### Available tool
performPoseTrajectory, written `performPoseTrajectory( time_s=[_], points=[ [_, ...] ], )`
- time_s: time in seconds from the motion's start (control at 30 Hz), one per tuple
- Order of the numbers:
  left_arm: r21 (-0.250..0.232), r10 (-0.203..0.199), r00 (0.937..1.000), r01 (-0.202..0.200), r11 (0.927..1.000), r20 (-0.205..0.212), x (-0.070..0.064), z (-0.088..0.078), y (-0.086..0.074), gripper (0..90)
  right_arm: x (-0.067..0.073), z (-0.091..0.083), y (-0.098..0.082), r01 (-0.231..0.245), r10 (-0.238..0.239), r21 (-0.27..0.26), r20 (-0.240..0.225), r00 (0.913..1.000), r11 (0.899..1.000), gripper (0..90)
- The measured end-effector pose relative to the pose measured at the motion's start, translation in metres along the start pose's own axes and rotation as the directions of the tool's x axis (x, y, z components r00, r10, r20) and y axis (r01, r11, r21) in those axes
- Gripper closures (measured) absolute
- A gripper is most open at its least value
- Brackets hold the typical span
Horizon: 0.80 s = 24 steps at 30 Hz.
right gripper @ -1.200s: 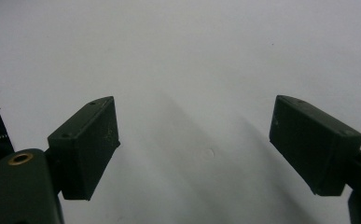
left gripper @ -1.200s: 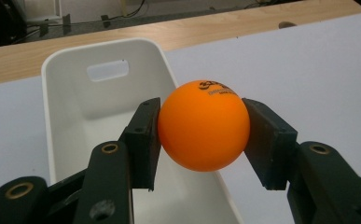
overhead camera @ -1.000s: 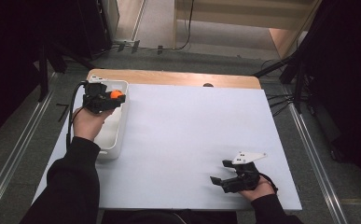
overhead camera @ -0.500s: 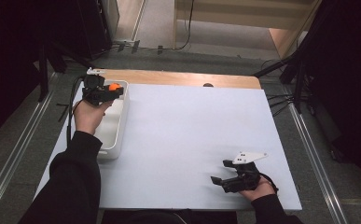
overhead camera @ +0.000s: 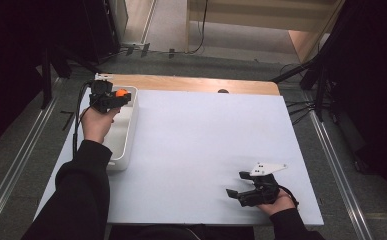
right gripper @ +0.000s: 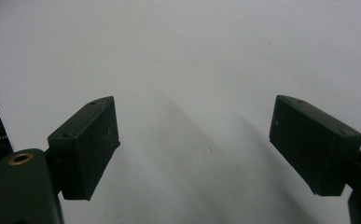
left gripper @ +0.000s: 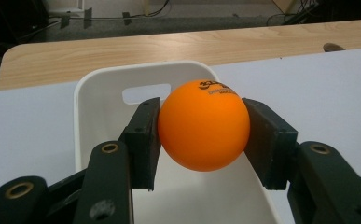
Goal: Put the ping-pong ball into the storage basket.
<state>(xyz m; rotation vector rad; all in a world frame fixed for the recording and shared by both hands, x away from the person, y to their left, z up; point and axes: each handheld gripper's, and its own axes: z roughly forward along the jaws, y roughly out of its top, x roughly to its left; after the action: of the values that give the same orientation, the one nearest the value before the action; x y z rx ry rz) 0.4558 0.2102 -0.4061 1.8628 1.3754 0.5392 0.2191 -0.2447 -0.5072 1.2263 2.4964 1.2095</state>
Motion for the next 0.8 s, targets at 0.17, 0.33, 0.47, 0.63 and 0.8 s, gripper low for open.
performPoseTrajectory(
  time_s=[0.17, 0.33, 0.47, 0.63, 0.8],
  points=[
    [0.019, -0.022, 0.9997, 0.022, 0.9996, -0.005, 0.0046, 0.0046, -0.0035, 50.3, 0.0004, 0.0007, 0.0003, 0.003, -0.003, 0.000, 0.002, 1.0000, 1.000, 14.2],
    [0.033, -0.027, 0.9995, 0.027, 0.9991, -0.014, 0.0052, 0.0077, -0.0051, 50.2, 0.0001, 0.0010, 0.0004, 0.008, -0.008, -0.002, -0.001, 1.0000, 1.000, 14.2],
    [0.035, -0.023, 0.9995, 0.024, 0.9991, -0.022, 0.0041, 0.0079, -0.0051, 50.2, 0.0004, 0.0008, 0.0003, 0.007, -0.007, -0.002, -0.001, 1.0000, 1.000, 14.2],
    [0.030, -0.017, 0.9995, 0.018, 0.9994, -0.026, 0.0023, 0.0071, -0.0045, 50.2, 0.0004, 0.0009, 0.0003, 0.008, -0.008, -0.002, -0.002, 1.0000, 1.000, 14.2],
    [0.031, -0.020, 0.9994, 0.021, 0.9993, -0.028, 0.0018, 0.0055, -0.0038, 50.0, 0.0003, 0.0009, 0.0005, 0.009, -0.009, 0.000, -0.001, 1.0000, 1.000, 14.2]
  ],
)
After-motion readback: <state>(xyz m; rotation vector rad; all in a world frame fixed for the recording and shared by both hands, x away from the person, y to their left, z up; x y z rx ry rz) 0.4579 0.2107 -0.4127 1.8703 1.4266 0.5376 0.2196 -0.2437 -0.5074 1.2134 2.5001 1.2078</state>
